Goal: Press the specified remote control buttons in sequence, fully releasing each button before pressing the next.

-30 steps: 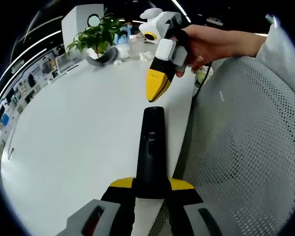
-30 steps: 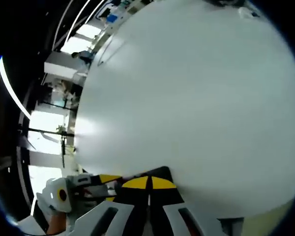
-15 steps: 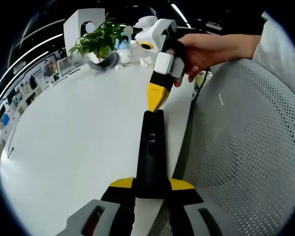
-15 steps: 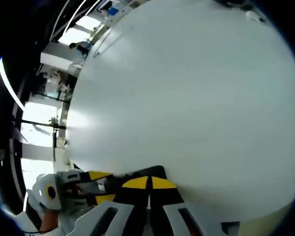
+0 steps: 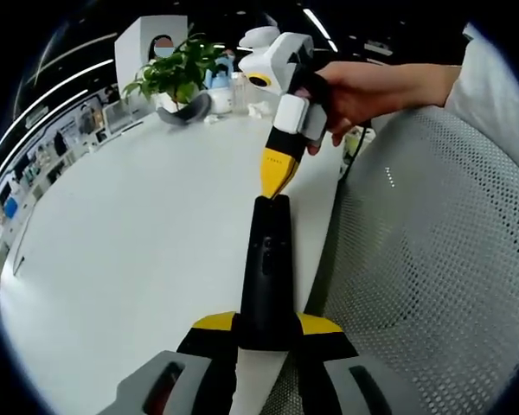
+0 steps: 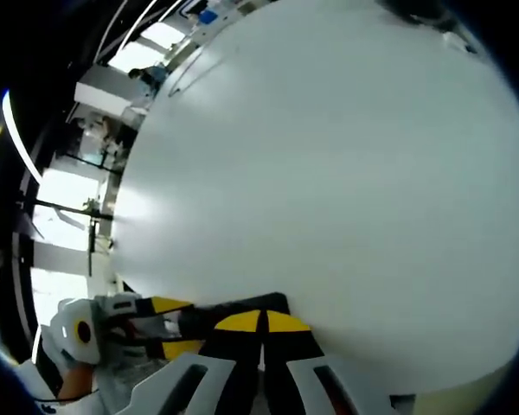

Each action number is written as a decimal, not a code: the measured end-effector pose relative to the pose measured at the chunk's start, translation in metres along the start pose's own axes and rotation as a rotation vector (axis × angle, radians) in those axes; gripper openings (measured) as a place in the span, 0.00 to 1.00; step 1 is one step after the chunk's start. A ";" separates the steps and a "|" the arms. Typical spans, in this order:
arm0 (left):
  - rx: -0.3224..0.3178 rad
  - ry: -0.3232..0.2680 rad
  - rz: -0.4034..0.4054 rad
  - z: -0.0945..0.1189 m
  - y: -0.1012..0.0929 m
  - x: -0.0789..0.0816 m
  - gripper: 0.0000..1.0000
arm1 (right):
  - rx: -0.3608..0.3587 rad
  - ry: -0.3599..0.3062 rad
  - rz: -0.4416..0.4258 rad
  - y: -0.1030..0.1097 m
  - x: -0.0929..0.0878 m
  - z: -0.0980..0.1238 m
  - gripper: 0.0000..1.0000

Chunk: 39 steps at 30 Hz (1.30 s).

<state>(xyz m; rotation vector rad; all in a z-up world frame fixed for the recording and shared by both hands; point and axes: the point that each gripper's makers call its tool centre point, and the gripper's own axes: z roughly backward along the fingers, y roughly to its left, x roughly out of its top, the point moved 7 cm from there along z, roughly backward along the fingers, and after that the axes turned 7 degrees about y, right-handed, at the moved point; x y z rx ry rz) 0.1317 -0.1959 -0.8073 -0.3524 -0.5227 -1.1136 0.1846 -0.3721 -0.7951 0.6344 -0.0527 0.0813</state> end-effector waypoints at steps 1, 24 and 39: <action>0.000 -0.001 0.001 0.000 0.000 0.000 0.25 | 0.003 -0.002 -0.005 -0.001 0.000 0.000 0.00; 0.004 -0.002 0.004 0.000 0.001 0.001 0.25 | -0.047 0.004 0.111 0.007 0.000 -0.001 0.00; 0.007 0.003 0.004 -0.001 0.001 0.002 0.25 | 0.002 0.042 0.096 0.012 -0.004 -0.007 0.00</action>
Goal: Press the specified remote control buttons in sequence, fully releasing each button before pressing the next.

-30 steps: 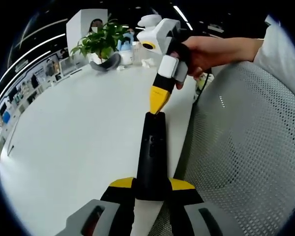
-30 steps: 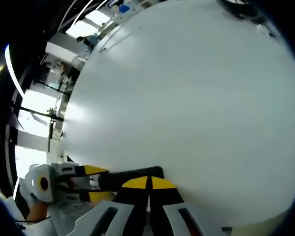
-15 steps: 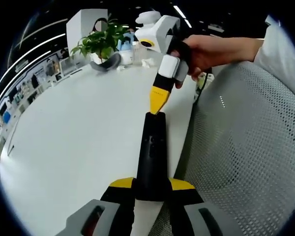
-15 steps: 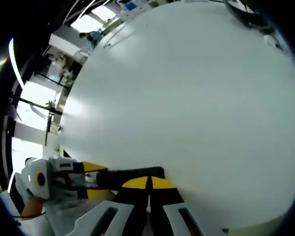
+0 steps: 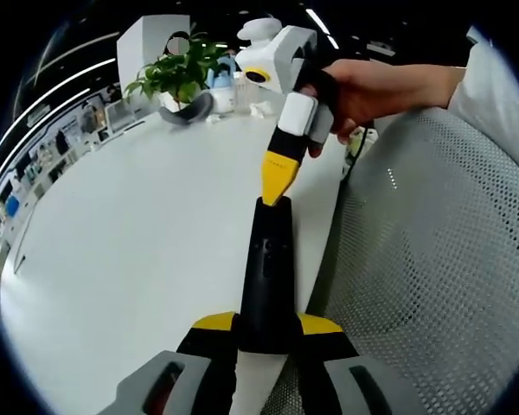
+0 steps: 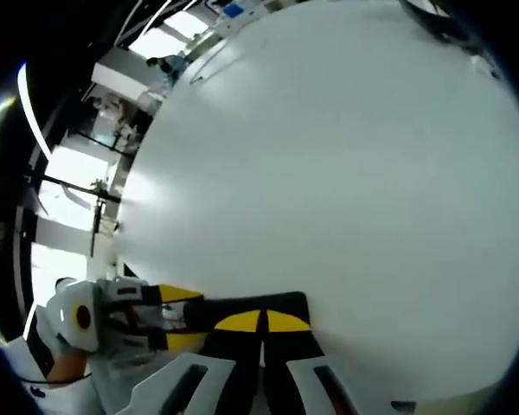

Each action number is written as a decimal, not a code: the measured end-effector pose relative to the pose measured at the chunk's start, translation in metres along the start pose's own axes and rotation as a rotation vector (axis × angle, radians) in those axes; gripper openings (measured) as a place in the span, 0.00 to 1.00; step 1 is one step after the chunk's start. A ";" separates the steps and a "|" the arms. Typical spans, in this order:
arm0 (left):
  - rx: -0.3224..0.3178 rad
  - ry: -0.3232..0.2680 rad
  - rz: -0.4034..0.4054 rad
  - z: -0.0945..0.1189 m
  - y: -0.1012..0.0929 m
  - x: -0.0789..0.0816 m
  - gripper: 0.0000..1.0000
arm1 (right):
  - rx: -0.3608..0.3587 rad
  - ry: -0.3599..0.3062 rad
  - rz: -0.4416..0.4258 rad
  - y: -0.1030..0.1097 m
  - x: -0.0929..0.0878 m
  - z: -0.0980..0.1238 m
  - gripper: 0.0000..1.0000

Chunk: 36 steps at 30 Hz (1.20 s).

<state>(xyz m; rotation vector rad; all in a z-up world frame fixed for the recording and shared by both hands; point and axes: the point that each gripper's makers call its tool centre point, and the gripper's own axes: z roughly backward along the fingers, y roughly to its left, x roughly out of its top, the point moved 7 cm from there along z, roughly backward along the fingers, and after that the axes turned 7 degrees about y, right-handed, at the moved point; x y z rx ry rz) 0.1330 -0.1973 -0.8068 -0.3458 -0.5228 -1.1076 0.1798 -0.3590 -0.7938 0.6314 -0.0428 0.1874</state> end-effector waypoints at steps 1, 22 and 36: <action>-0.001 0.000 0.000 0.000 0.000 0.000 0.25 | -0.022 0.022 0.021 -0.002 -0.002 0.000 0.00; 0.000 -0.002 0.004 -0.001 0.000 0.000 0.25 | 0.021 -0.014 -0.066 -0.003 0.000 0.001 0.00; -0.002 0.008 0.012 -0.001 0.000 0.001 0.24 | -0.005 -0.025 -0.058 -0.003 0.001 0.001 0.00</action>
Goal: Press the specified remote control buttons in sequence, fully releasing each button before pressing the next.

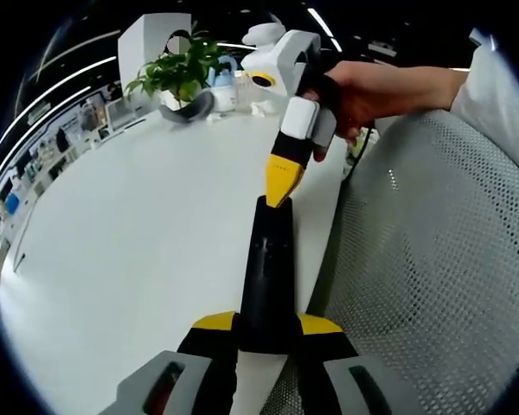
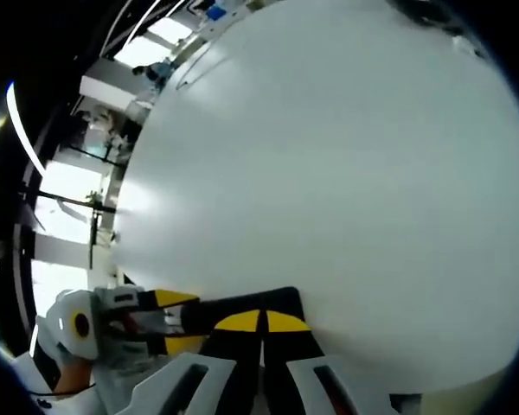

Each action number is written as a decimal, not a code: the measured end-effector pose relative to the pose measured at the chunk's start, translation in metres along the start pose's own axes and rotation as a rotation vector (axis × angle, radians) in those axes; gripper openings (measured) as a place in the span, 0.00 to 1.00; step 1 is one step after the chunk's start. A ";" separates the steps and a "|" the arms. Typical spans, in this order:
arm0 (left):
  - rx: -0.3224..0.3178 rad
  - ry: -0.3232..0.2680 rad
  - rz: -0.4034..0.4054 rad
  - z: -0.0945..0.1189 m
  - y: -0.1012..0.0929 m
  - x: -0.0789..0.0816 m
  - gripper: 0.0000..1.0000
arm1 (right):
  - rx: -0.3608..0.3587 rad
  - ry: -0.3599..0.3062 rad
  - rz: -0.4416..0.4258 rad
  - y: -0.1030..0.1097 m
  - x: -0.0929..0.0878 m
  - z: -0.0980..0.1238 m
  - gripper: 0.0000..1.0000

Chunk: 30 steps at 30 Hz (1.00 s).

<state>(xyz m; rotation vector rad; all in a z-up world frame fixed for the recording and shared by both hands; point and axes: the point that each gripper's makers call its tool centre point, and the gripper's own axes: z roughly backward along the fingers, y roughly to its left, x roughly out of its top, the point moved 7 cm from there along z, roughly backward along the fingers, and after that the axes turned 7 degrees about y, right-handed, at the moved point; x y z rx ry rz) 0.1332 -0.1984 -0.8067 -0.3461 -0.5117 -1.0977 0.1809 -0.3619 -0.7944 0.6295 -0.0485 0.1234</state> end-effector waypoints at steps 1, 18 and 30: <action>0.000 0.001 0.000 0.000 0.000 0.000 0.24 | -0.003 -0.001 0.003 0.000 0.000 0.000 0.00; -0.005 -0.002 -0.013 0.000 -0.001 0.000 0.24 | -0.059 -0.079 0.077 0.002 0.008 0.012 0.00; -0.003 -0.006 -0.009 -0.001 -0.001 0.000 0.24 | -0.010 -0.016 0.094 0.008 0.004 0.005 0.00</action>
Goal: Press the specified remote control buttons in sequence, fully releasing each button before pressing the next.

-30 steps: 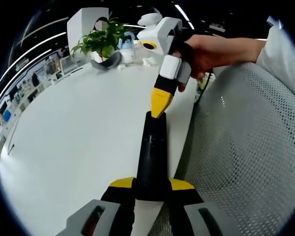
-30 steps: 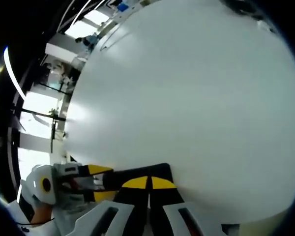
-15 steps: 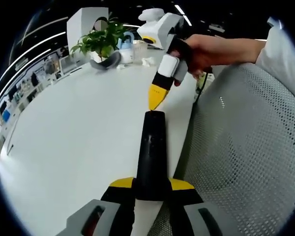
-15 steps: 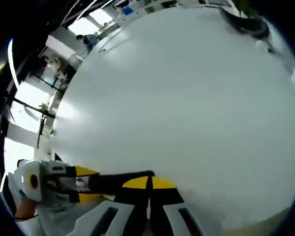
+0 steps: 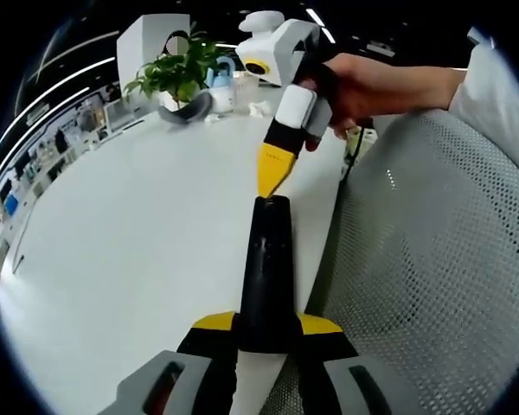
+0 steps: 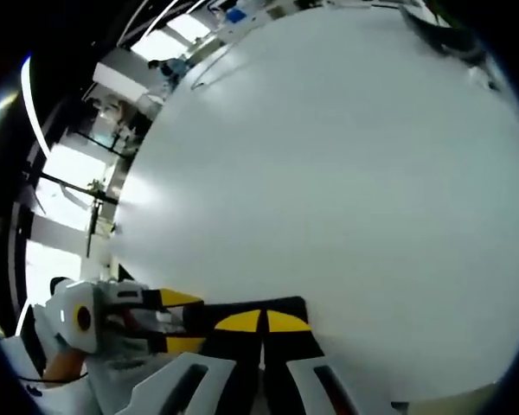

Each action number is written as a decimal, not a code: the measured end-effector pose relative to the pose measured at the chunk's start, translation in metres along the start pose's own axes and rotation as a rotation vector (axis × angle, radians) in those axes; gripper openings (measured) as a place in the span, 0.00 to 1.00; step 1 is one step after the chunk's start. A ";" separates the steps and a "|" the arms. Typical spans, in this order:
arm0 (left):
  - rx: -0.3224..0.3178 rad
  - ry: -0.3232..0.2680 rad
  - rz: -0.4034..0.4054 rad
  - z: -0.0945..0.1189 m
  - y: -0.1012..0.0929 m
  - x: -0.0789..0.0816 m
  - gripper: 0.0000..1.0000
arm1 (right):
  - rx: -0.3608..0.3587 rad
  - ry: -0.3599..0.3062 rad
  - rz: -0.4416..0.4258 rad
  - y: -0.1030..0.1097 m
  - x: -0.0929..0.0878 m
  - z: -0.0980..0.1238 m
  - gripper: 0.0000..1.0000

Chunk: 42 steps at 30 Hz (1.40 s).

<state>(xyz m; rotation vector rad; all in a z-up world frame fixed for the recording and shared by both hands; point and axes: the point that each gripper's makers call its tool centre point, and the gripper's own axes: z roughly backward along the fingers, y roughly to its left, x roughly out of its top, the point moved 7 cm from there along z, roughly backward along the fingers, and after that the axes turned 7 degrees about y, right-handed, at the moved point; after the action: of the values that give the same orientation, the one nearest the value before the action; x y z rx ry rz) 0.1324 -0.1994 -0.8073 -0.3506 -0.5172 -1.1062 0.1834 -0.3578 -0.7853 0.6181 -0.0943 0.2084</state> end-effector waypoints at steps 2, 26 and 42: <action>0.000 0.000 -0.001 0.000 0.000 0.000 0.24 | 0.010 0.010 0.000 0.000 0.000 -0.001 0.00; 0.002 -0.002 -0.002 0.000 0.000 0.000 0.24 | -0.041 0.061 0.073 0.002 -0.005 -0.010 0.00; 0.001 -0.011 -0.004 0.000 0.000 0.000 0.25 | -0.085 0.035 0.194 0.003 -0.007 -0.011 0.00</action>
<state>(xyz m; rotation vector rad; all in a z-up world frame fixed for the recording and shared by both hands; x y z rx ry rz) 0.1326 -0.1994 -0.8076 -0.3554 -0.5282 -1.1084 0.1761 -0.3502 -0.7934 0.5201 -0.1291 0.4008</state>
